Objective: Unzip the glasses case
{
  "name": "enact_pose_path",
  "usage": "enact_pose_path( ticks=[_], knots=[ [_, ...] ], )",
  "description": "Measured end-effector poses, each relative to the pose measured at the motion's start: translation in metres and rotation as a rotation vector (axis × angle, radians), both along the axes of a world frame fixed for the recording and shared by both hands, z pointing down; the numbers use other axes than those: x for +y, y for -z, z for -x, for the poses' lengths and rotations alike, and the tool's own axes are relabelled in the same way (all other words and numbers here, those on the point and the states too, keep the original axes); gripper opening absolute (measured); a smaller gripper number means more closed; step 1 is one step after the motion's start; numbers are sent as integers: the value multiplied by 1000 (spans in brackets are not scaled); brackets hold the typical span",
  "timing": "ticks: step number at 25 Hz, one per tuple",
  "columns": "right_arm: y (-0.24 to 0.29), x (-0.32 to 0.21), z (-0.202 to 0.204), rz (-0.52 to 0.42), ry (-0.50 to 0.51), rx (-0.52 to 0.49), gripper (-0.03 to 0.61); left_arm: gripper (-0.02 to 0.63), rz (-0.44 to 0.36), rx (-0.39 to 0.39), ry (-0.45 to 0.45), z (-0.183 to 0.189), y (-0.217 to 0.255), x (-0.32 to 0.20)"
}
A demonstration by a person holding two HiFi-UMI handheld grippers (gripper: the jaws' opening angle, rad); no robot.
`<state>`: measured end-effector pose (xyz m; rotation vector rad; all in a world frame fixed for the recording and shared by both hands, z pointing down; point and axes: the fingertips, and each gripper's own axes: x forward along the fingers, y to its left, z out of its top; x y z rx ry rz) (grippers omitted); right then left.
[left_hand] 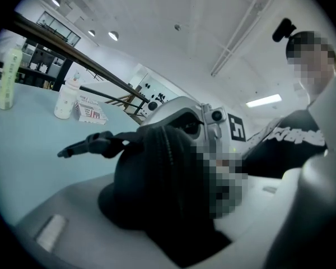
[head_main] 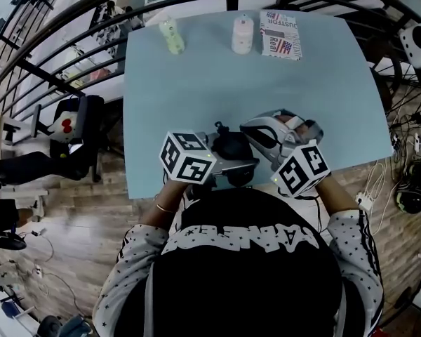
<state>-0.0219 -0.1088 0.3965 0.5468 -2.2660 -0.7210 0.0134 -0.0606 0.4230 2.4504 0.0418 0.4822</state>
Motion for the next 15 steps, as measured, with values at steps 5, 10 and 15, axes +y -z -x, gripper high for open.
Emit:
enact_pose_path(
  ticks=[5,10,15],
  knots=[
    [-1,-1,1,-28,36,67,8,0,-12,-46,-65,0,-6,3],
    [-5,2,2,-53,70,135,8,0,-14,-86,-132,0,-15,10],
    [-9,8,3,-67,103,186,8,0,-14,-120,-198,1,-22,19]
  ],
)
